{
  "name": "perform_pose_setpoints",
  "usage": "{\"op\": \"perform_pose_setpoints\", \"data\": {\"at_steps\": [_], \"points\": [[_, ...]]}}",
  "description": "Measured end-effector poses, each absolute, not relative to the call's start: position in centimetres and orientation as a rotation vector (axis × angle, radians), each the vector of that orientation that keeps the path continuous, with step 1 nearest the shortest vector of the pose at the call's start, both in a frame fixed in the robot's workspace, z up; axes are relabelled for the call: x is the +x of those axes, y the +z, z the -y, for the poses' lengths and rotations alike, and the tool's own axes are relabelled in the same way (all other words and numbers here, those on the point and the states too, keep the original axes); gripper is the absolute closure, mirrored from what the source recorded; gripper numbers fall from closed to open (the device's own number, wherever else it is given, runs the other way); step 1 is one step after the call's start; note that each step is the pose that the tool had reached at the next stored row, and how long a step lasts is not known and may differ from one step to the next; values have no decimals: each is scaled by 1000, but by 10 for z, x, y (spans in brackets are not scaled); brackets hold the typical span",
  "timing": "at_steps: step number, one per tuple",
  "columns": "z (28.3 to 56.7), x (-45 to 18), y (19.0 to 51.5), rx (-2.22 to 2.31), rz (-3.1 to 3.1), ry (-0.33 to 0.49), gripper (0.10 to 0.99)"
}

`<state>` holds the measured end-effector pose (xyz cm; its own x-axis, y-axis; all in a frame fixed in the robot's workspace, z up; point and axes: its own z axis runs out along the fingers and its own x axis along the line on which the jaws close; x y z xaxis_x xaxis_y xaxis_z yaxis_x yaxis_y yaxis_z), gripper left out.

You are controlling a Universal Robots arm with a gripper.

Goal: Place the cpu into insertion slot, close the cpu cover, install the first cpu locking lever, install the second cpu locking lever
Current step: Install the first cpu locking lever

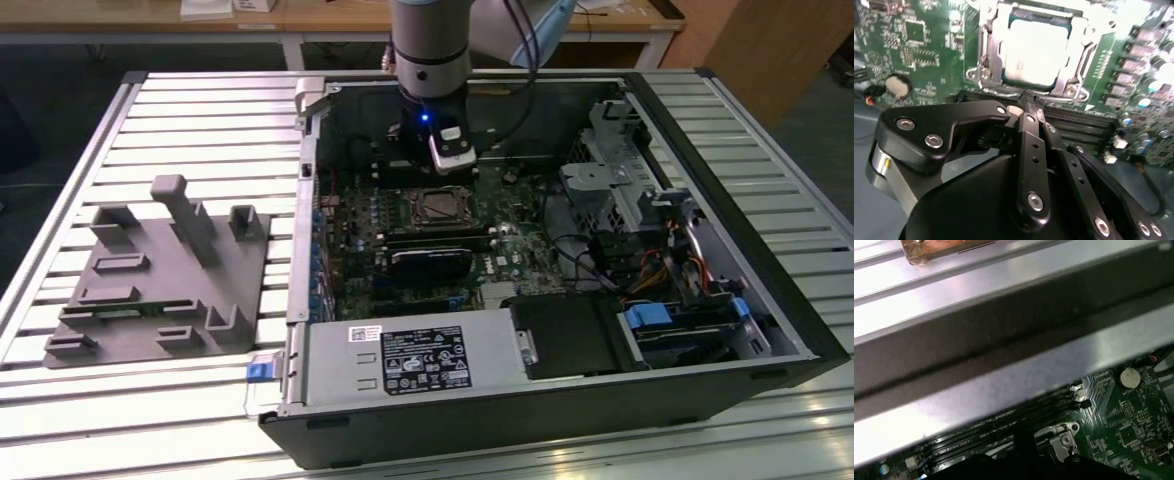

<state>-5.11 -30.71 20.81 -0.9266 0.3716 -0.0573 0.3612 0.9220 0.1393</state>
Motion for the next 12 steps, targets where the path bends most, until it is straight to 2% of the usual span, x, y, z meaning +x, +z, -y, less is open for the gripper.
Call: {"op": "perform_pose_setpoints", "data": {"at_steps": [12], "points": [[334, -51, 207, 578, -3022, 152, 980]]}}
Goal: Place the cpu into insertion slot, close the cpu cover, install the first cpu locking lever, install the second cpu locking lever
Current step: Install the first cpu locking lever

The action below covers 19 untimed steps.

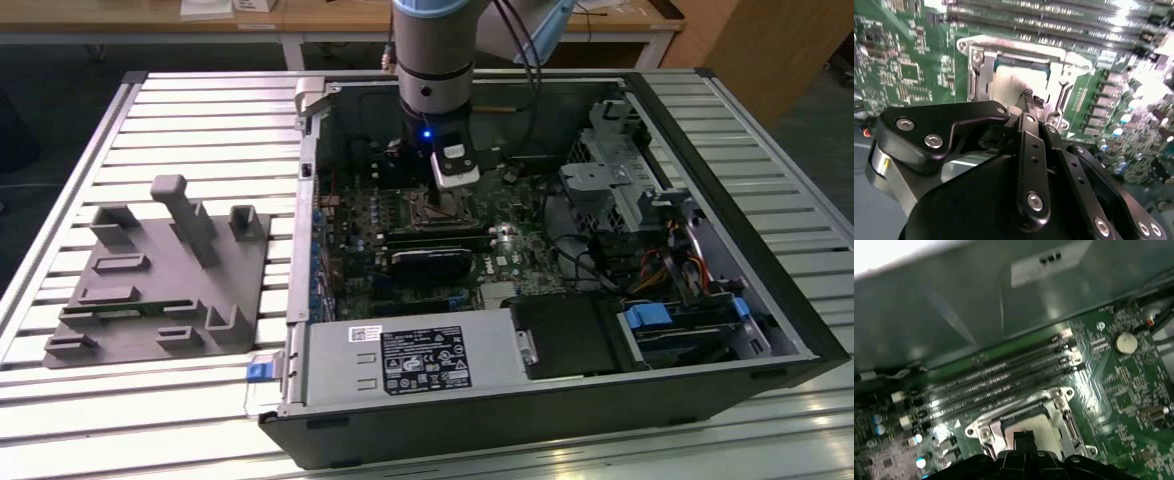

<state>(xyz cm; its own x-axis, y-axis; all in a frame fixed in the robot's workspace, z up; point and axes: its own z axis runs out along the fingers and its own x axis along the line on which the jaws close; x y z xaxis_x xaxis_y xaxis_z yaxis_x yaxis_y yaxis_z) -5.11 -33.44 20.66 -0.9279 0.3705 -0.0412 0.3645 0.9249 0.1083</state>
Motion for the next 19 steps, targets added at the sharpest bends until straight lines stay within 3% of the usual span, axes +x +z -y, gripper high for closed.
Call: {"op": "perform_pose_setpoints", "data": {"at_steps": [12, 19], "points": [[335, -51, 206, 474, -3043, 147, 980], [335, -45, 205, 427, -3055, 99, 980]]}}
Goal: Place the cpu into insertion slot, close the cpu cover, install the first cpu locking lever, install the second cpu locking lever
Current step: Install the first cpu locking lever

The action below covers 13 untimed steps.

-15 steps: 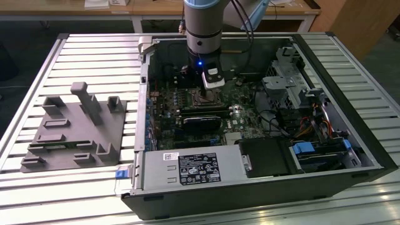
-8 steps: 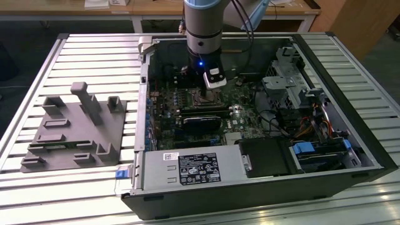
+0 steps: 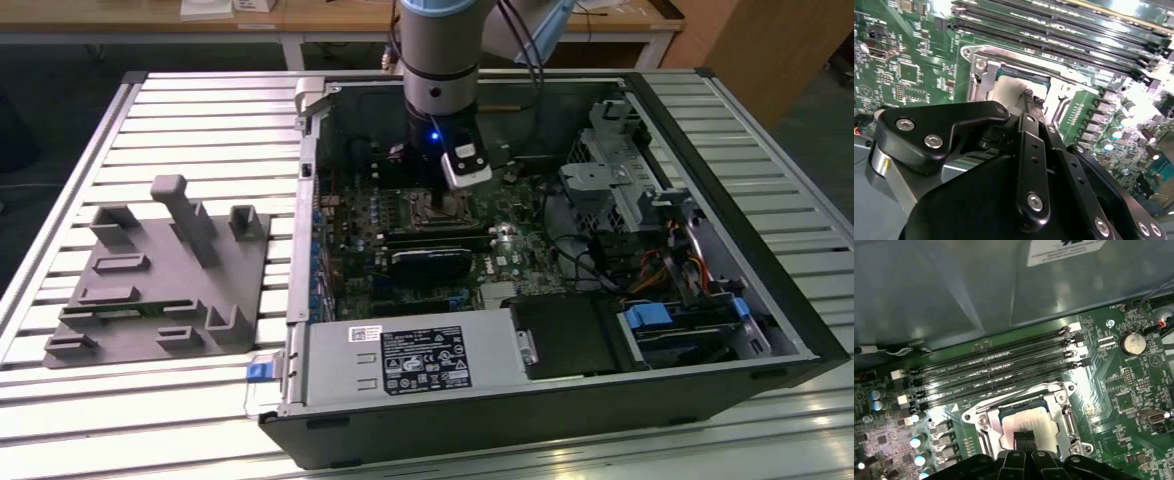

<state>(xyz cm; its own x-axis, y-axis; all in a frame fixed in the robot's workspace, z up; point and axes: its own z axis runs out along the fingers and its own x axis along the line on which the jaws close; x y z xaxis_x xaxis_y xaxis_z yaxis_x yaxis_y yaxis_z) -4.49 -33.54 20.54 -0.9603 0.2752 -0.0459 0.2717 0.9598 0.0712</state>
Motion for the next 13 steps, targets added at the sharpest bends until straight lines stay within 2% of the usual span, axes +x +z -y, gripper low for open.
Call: {"op": "perform_pose_setpoints", "data": {"at_steps": [13], "points": [[335, -41, 223, 419, -3058, 99, 980]]}}
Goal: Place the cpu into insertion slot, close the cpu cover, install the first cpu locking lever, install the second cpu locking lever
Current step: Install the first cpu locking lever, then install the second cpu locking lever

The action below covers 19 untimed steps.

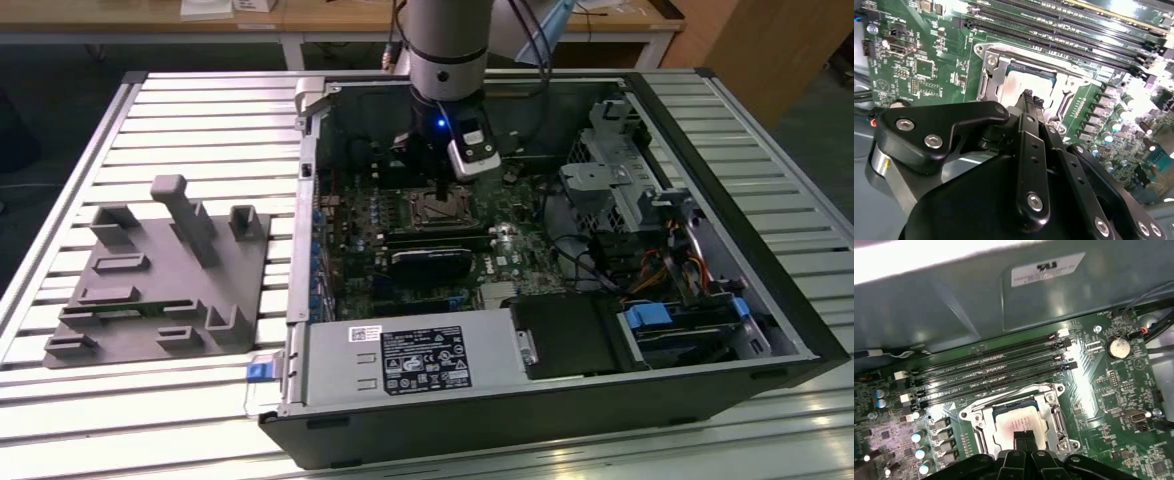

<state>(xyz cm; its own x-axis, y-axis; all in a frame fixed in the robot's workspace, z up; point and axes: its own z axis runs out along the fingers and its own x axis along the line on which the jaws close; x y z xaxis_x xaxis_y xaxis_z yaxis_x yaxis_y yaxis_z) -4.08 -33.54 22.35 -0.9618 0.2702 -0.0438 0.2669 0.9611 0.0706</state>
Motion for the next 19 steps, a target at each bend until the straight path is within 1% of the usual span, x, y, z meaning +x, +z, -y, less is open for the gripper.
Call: {"op": "perform_pose_setpoints", "data": {"at_steps": [19], "points": [[335, -41, 231, 419, -3058, 99, 980]]}}
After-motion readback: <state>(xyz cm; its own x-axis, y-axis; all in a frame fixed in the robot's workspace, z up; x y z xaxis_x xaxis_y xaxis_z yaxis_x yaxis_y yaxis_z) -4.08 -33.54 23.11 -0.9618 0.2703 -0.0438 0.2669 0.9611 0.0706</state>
